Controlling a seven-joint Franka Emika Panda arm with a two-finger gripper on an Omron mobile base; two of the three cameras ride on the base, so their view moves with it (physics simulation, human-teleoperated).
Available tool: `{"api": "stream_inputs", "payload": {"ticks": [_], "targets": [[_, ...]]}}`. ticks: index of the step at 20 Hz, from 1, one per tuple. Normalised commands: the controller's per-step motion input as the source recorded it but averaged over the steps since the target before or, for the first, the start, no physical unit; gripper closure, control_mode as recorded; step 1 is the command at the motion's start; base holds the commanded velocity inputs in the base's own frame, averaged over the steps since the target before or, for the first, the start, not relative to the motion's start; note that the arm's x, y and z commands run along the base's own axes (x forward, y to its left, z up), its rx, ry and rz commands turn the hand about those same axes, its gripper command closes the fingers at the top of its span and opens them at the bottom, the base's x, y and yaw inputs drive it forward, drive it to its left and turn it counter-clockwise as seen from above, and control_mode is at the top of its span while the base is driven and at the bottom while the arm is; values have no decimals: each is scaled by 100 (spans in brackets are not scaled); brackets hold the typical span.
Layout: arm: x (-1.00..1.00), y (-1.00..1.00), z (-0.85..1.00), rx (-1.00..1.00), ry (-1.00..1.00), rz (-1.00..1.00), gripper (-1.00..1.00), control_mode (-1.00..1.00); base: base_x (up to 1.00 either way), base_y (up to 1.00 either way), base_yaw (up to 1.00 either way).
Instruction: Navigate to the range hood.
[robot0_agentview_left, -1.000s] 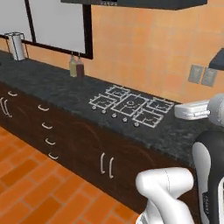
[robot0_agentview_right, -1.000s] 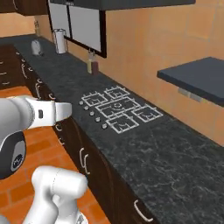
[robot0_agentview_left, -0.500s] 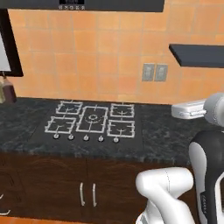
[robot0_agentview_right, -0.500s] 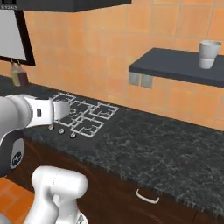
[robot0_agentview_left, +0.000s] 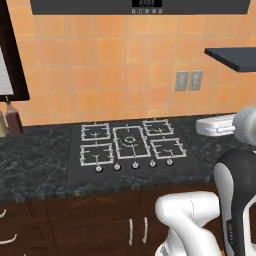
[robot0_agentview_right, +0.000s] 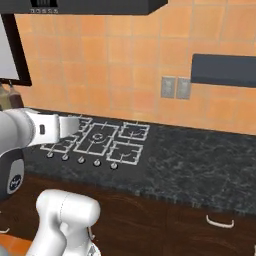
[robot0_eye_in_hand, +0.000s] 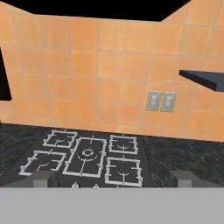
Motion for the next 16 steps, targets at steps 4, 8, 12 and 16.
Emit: {"api": "stream_inputs", "payload": {"ticks": [4,8,12,16], "targets": [[0,0,0,0,0,0,-100,100,-1,85,-5],[0,0,0,0,0,0,-100,100,46,-40,-16],[0,0,0,0,0,0,-100,100,76,-47,-18],[0,0,0,0,0,0,-100,100,68,88,-23]]}}
